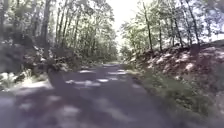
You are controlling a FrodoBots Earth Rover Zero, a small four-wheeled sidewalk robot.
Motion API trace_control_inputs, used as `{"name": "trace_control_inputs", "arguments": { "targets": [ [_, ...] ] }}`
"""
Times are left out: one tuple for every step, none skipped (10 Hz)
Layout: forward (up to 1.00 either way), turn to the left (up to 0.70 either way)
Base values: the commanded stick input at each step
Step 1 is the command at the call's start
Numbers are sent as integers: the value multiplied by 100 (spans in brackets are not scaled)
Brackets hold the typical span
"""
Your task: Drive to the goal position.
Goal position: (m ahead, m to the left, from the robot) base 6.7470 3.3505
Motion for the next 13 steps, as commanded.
{"name": "trace_control_inputs", "arguments": {
  "targets": [
    [45, 0],
    [45, 0],
    [45, 0],
    [45, 0],
    [45, 0],
    [45, 0],
    [45, 18],
    [45, 27],
    [45, 27],
    [45, 3],
    [45, 0],
    [45, 0],
    [45, 0]
  ]
}}
